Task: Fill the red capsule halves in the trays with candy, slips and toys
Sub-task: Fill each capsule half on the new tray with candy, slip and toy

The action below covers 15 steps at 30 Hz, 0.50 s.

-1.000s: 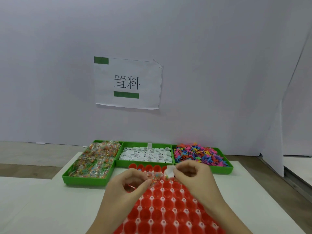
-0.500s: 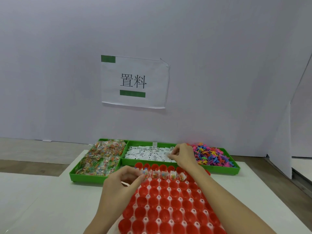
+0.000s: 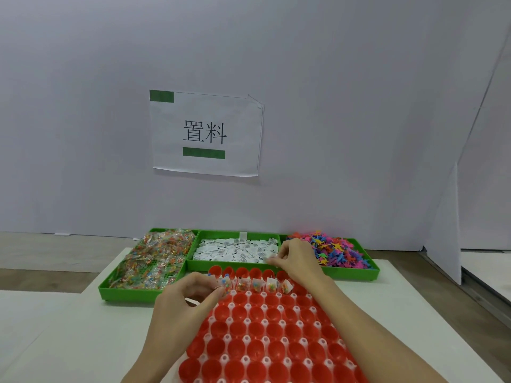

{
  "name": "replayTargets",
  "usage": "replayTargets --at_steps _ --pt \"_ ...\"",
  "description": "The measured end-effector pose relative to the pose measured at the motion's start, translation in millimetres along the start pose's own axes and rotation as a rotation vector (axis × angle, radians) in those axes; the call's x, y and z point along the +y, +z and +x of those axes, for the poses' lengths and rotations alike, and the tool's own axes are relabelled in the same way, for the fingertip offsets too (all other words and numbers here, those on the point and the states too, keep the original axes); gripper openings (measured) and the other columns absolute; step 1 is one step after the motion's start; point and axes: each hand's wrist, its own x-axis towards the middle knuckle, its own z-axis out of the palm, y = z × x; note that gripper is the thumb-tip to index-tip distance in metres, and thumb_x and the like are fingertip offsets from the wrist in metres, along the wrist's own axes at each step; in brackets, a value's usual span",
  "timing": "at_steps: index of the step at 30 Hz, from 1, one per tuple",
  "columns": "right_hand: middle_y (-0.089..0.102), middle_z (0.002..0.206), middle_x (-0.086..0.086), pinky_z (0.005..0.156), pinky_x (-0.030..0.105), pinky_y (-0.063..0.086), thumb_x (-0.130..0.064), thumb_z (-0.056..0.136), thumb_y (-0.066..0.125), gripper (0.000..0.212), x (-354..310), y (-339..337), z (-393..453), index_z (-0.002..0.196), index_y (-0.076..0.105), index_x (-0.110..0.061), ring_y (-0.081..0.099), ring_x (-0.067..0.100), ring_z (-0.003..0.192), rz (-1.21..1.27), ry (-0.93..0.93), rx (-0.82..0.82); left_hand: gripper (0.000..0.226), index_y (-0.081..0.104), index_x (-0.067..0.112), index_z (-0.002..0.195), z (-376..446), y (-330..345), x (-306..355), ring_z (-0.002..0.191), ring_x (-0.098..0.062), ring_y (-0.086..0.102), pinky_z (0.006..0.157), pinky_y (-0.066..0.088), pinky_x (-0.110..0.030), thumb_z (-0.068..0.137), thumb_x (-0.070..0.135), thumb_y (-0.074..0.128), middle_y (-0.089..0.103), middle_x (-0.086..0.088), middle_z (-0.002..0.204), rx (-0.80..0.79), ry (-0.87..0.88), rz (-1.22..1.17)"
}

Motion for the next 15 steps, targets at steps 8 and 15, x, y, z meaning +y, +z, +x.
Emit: replayTargets --at_steps 8,15 --pt "0.057 0.064 -0.015 0.065 0.015 0.039 -0.024 0.091 0.076 0.030 -1.9 -12.8 1.8 0.065 0.062 -0.024 0.052 -0.002 0.060 0.011 -0.054 -0.097 0.008 0.078 0.035 0.083 -2.8 -0.6 4.4 0.077 -0.003 0.074 0.070 0.057 -0.021 0.079 0.032 0.085 0.079 0.010 0.080 0.012 -0.036 -0.046" --pt "0.073 0.067 -0.002 0.062 0.014 0.050 -0.034 0.087 0.079 0.018 -36.4 -33.6 -35.7 0.081 0.076 -0.017 0.066 0.004 0.058 0.337 -0.079 0.010 0.005 0.084 0.027 0.087 -3.1 -2.0 13.0 0.085 -0.015 0.075 0.080 0.059 -0.034 0.082 0.026 0.083 0.080 0.001 0.087 -0.051 -0.166 -0.210"
